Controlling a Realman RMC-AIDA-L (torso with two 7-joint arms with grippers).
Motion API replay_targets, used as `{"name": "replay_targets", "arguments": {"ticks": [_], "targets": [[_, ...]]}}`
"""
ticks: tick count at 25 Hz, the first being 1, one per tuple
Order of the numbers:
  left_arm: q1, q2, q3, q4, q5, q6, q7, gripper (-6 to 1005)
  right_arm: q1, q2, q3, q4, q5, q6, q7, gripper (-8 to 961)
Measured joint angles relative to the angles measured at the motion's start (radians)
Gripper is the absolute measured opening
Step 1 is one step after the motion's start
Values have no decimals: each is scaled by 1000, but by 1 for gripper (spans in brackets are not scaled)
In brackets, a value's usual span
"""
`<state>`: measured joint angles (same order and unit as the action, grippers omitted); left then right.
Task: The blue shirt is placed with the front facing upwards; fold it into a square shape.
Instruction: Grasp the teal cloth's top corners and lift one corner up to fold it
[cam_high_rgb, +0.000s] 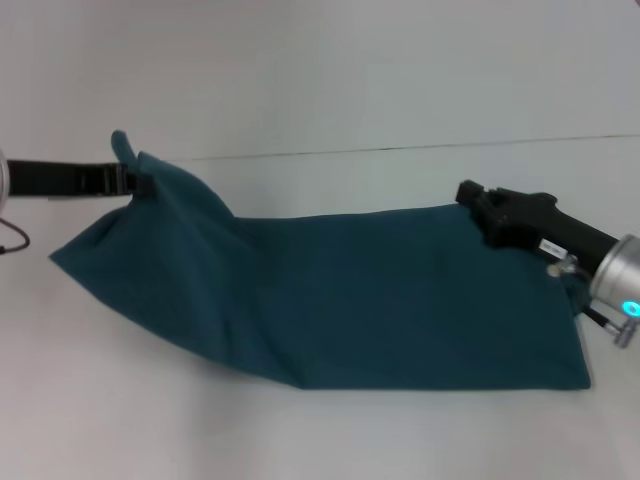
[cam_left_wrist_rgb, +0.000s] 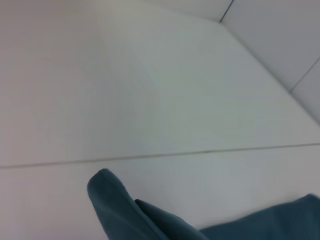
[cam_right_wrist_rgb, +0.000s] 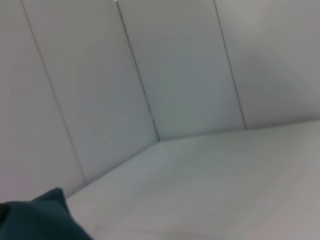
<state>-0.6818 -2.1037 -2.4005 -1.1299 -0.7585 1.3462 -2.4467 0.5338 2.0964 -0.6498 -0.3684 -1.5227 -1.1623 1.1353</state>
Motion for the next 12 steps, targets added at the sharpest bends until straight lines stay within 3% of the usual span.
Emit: {"name": "replay_targets", "arguments": {"ticks": [4,12], "targets": [[0,0,-2,-45,-51,27,-6,15,76,2,-5,165,116,40,-195,33],[0,1,-3,-92,-136,56,-9,20,243,14,60,421,156,231,-434,37]]}}
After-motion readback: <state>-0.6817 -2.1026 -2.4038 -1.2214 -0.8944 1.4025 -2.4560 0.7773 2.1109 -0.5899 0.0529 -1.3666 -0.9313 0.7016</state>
